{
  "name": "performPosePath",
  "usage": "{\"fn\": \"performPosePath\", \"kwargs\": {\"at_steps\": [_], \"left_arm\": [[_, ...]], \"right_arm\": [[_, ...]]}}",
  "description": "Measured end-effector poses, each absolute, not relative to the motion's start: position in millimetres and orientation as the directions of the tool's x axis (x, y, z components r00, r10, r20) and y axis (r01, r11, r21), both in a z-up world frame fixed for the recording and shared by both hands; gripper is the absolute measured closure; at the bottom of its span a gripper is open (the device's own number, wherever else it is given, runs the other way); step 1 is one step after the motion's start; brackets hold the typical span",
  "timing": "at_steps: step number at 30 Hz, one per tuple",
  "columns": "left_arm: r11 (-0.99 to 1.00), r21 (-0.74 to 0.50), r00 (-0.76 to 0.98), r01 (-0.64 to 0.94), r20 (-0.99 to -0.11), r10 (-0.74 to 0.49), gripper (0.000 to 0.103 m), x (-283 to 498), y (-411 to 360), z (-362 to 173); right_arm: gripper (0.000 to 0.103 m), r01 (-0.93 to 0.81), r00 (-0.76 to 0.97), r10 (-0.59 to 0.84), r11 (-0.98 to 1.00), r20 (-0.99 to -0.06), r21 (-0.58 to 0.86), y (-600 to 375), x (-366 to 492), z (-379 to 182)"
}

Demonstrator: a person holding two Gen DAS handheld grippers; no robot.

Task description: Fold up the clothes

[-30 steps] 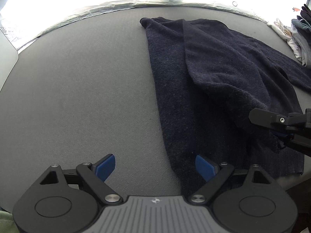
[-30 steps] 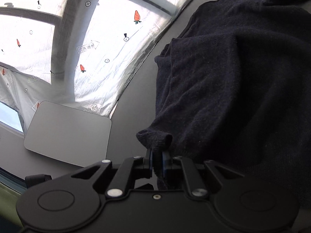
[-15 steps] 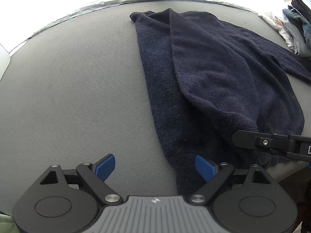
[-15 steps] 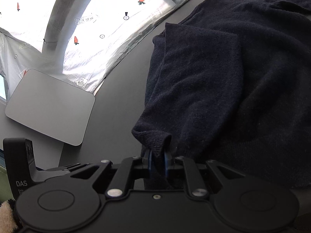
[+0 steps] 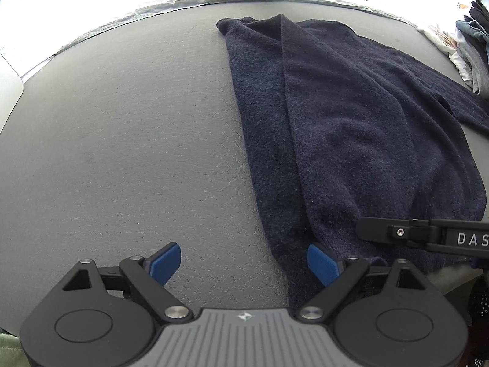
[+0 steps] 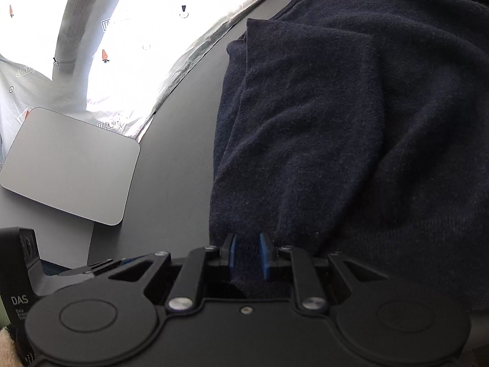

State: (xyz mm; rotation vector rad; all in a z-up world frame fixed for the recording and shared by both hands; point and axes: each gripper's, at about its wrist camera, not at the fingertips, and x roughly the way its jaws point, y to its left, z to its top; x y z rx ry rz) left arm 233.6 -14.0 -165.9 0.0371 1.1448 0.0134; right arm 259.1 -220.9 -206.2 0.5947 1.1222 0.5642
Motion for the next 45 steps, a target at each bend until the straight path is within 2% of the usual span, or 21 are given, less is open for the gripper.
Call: {"fn": "performPosePath", "kwargs": {"at_steps": [4,8,13,16,18,22,24,30,35,39,41,45], "left_arm": [[0.999,0.037,0.415,-0.032,-0.909,0.047,0.012,237.4,-9.5,-163.0],[0.997,0.035,0.417,-0.062,-0.907,0.058,0.012,244.8,-11.1,-160.3],[0.996,0.039,0.435,-0.081,-0.898,0.071,0.012,258.3,-26.5,-155.7],[0.996,0.043,0.489,-0.080,-0.869,0.077,0.012,266.3,-42.5,-147.5],[0.996,0.038,0.536,-0.082,-0.841,0.077,0.012,271.4,-53.8,-140.1],[0.997,0.008,0.622,-0.077,-0.781,0.054,0.007,283.7,-78.0,-127.8],[0.998,0.013,0.643,-0.061,-0.765,0.049,0.006,291.3,-90.8,-126.2],[0.996,0.055,0.607,-0.069,-0.790,0.086,0.006,321.7,-122.7,-147.1],[0.990,0.105,0.539,-0.091,-0.831,0.138,0.006,343.1,-133.0,-178.8],[0.980,0.116,0.462,-0.159,-0.869,0.177,0.005,365.4,-122.5,-198.9],[0.977,0.094,0.446,-0.193,-0.878,0.173,0.000,377.4,-115.6,-203.8],[0.980,0.095,0.466,-0.173,-0.869,0.166,0.000,397.0,-118.8,-210.9]], "right_arm": [[0.084,-0.136,0.299,0.681,0.723,-0.668,0.677,-214.3,266.0,-207.2],[0.065,-0.173,0.343,0.712,0.689,-0.612,0.704,-225.0,270.9,-194.0],[0.055,-0.193,0.448,0.686,0.700,-0.573,0.688,-254.2,279.8,-175.5],[0.048,-0.165,0.515,0.614,0.756,-0.598,0.634,-276.3,287.8,-169.8],[0.028,-0.138,0.556,0.543,0.807,-0.629,0.574,-294.5,294.6,-168.2],[0.022,-0.068,0.632,0.356,0.910,-0.688,0.409,-337.7,306.1,-170.9],[0.015,-0.026,0.664,0.276,0.938,-0.695,0.347,-360.2,310.0,-174.5],[0.012,0.201,0.649,-0.031,0.971,-0.761,0.132,-441.1,331.6,-195.5],[0.012,0.395,0.624,-0.168,0.910,-0.763,0.122,-515.4,333.9,-210.7],[0.010,0.453,0.665,-0.213,0.877,-0.716,0.159,-550.8,333.4,-213.6],[0.008,0.483,0.662,-0.248,0.862,-0.707,0.151,-563.1,342.7,-215.6],[0.004,0.535,0.654,-0.305,0.833,-0.693,0.138,-586.2,373.1,-218.5]]}}
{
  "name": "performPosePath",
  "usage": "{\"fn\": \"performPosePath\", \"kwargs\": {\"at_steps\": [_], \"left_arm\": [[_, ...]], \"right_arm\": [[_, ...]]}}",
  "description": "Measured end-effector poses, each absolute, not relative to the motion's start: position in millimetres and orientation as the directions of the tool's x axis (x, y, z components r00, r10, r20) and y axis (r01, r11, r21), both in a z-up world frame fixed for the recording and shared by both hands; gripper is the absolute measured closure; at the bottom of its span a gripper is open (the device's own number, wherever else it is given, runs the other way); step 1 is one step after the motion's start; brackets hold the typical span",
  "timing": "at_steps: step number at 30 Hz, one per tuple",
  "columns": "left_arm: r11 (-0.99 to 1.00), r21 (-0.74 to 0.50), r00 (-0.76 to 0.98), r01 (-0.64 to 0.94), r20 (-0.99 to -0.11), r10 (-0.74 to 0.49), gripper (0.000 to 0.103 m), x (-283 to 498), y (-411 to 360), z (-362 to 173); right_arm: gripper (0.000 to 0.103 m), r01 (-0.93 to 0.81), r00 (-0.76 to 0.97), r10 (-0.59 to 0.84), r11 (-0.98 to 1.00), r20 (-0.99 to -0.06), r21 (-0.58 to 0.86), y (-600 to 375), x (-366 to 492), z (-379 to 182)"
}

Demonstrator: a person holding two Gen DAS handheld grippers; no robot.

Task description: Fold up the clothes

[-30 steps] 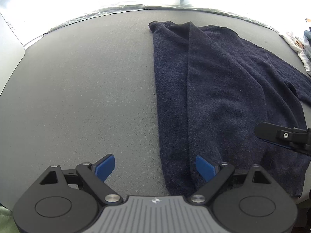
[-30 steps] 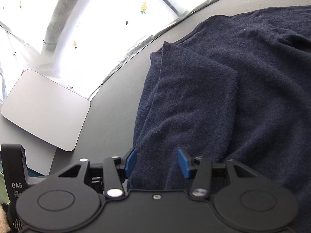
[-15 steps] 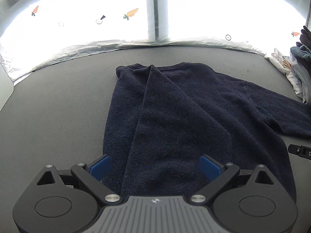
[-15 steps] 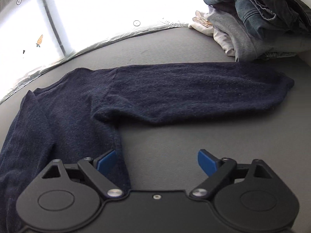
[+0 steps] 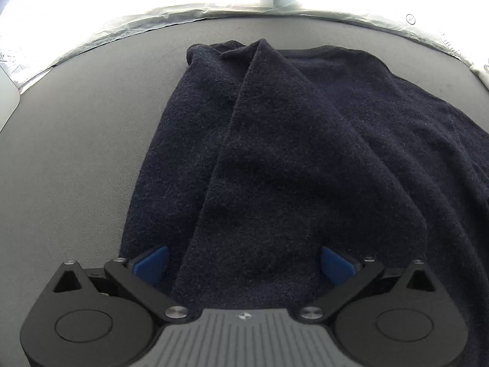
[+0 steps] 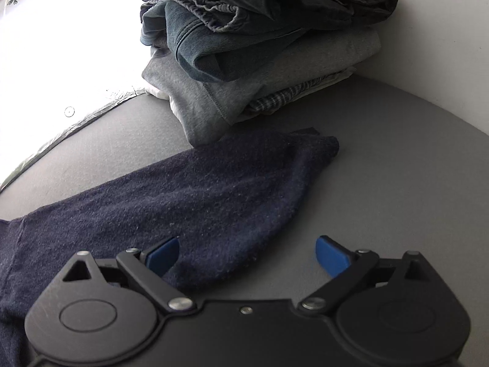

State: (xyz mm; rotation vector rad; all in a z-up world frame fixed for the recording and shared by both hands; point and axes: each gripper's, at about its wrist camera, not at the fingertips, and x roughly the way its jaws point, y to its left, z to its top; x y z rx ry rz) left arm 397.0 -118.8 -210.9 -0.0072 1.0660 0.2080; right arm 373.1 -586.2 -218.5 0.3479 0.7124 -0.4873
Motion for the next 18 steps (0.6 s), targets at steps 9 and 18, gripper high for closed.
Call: {"fn": "performPosePath", "kwargs": {"at_steps": [9,18], "left_arm": [[0.980,0.032,0.465,-0.197,-0.877,0.122,0.000,402.4,-110.8,-218.0],[0.981,0.027,0.471,-0.195,-0.874,0.117,0.000,400.9,-111.5,-218.0]], "right_arm": [[0.092,0.617,0.605,-0.336,0.771,-0.722,0.157,-618.2,402.2,-208.0],[0.092,0.423,0.839,0.116,0.475,-0.531,0.772,-603.5,390.5,-203.1]]}}
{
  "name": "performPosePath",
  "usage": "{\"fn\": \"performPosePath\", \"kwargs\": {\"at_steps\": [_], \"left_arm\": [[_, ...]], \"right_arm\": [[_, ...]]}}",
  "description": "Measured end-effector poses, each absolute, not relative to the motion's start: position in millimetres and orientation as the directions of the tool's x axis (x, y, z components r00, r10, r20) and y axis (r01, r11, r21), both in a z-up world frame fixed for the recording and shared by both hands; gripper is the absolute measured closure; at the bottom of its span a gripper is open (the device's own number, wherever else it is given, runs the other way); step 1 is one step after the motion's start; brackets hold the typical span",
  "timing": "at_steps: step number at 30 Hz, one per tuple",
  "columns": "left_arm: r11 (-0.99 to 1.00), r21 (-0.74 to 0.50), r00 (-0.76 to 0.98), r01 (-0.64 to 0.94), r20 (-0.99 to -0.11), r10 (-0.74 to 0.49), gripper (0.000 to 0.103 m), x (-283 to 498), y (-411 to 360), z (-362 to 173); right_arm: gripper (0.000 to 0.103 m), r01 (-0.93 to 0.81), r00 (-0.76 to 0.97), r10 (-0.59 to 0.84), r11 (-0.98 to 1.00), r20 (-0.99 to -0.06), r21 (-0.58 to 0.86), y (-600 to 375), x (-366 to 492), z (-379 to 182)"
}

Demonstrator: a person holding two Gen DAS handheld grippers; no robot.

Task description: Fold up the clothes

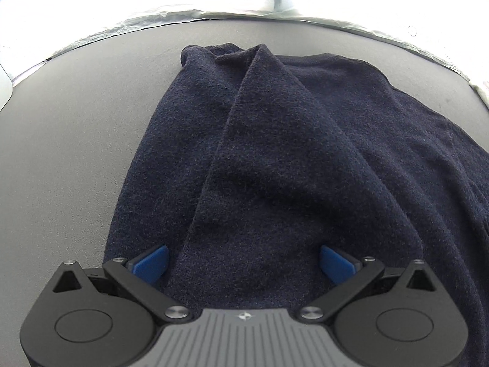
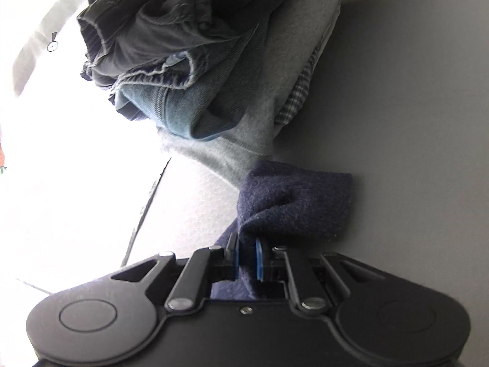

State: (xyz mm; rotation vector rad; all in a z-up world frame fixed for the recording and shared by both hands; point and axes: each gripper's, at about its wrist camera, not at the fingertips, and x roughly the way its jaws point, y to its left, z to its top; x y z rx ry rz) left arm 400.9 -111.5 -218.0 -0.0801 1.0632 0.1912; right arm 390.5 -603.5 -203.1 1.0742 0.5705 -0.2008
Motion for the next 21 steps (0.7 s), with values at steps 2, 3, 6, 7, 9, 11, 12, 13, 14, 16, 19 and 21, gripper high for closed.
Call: {"fn": "performPosePath", "kwargs": {"at_steps": [2,3,6,7,9,11,12,13,14,16,19,21], "left_arm": [[0.981,0.026,0.479,-0.192,-0.870,0.116,0.000,399.5,-111.7,-218.3],[0.982,0.024,0.483,-0.189,-0.868,0.115,0.000,399.3,-111.8,-218.6],[0.983,0.021,0.501,-0.184,-0.858,0.112,0.000,396.8,-112.2,-219.4],[0.983,0.021,0.508,-0.183,-0.854,0.113,0.000,395.4,-112.7,-219.8],[0.983,0.020,0.525,-0.182,-0.843,0.114,0.000,392.2,-113.8,-220.6],[0.984,0.018,0.541,-0.179,-0.833,0.113,0.000,389.4,-114.6,-221.3],[0.984,0.016,0.547,-0.178,-0.830,0.112,0.000,388.2,-114.6,-221.7],[0.984,0.015,0.551,-0.178,-0.827,0.113,0.000,387.0,-114.6,-222.2],[0.983,0.015,0.555,-0.180,-0.824,0.115,0.000,385.6,-114.8,-222.8],[0.981,0.016,0.558,-0.193,-0.820,0.123,0.000,383.5,-115.9,-223.8],[0.975,0.009,0.526,-0.223,-0.840,0.128,0.000,383.2,-118.6,-220.2],[0.967,-0.057,0.533,-0.246,-0.842,0.086,0.003,380.6,-116.7,-211.5]], "right_arm": [[0.093,0.330,0.850,0.250,0.433,-0.464,0.839,-573.2,400.8,-199.3],[0.093,0.282,0.838,0.337,0.408,-0.430,0.868,-552.1,407.7,-197.5],[0.089,0.153,0.743,0.566,0.377,-0.358,0.913,-487.4,426.6,-191.9],[0.086,0.111,0.688,0.631,0.396,-0.358,0.911,-464.1,433.5,-189.5],[0.055,0.037,0.588,0.711,0.452,-0.385,0.891,-424.6,443.6,-184.0],[0.049,-0.011,0.586,0.669,0.570,-0.457,0.822,-412.7,441.4,-175.1],[0.047,-0.034,0.590,0.641,0.626,-0.490,0.779,-407.8,439.9,-170.5],[0.043,-0.057,0.596,0.611,0.680,-0.521,0.731,-402.9,438.4,-165.9],[0.028,-0.079,0.602,0.579,0.729,-0.550,0.680,-398.0,436.9,-161.3],[0.011,-0.111,0.642,0.462,0.846,-0.612,0.521,-395.1,427.1,-156.4],[0.010,-0.123,0.695,0.290,0.950,-0.658,0.288,-408.7,420.0,-167.9],[0.006,-0.113,0.724,0.183,0.983,-0.666,0.147,-427.0,420.4,-181.8]]}}
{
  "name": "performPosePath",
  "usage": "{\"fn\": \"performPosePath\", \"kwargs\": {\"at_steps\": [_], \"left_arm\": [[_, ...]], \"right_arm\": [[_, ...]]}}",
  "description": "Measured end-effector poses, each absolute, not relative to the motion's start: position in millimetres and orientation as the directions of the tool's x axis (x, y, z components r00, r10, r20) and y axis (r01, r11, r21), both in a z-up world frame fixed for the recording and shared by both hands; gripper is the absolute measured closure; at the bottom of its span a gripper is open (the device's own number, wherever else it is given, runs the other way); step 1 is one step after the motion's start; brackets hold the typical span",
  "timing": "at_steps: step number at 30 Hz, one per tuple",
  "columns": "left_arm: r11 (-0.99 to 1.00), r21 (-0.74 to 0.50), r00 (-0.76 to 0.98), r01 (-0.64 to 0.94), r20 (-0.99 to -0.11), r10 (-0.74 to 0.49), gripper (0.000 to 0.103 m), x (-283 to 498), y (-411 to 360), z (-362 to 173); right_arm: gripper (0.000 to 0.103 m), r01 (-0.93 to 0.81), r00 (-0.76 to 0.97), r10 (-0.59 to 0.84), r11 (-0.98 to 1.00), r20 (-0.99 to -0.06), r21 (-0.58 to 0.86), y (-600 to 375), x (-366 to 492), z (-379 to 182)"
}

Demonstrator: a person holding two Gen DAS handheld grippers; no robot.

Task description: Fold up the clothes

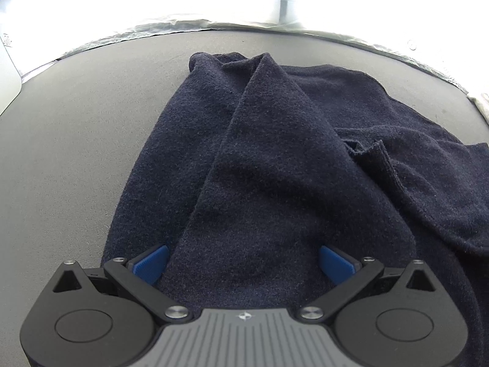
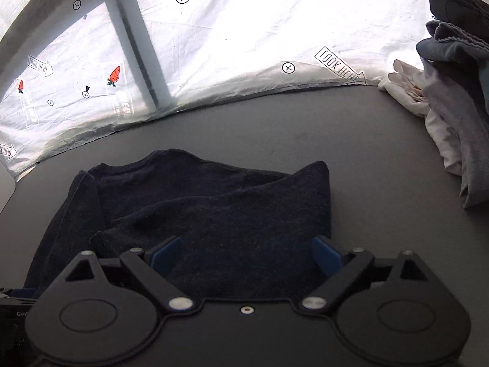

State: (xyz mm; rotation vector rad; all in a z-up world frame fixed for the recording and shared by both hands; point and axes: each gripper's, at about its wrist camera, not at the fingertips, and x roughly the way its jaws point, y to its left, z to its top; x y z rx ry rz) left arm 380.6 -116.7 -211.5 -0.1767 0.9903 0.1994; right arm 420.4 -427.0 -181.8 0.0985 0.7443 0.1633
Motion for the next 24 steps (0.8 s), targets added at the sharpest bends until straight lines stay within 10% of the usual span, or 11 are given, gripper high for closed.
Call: {"fn": "performPosePath", "kwargs": {"at_steps": [4,13,24], "left_arm": [[0.943,-0.190,0.588,-0.273,-0.809,0.007,0.018,375.2,-113.7,-190.1],[0.961,-0.228,0.592,-0.157,-0.800,-0.093,0.063,400.8,-141.5,-189.2],[0.998,-0.065,0.563,0.014,-0.824,-0.061,0.059,441.5,-204.7,-197.8]], "right_arm": [[0.003,0.046,0.749,-0.025,0.999,-0.662,0.014,-450.3,401.8,-202.8],[0.000,0.083,0.762,0.003,0.991,-0.648,0.102,-470.5,399.1,-237.5],[0.000,0.072,0.792,-0.007,0.994,-0.610,0.083,-465.9,392.8,-240.5]]}}
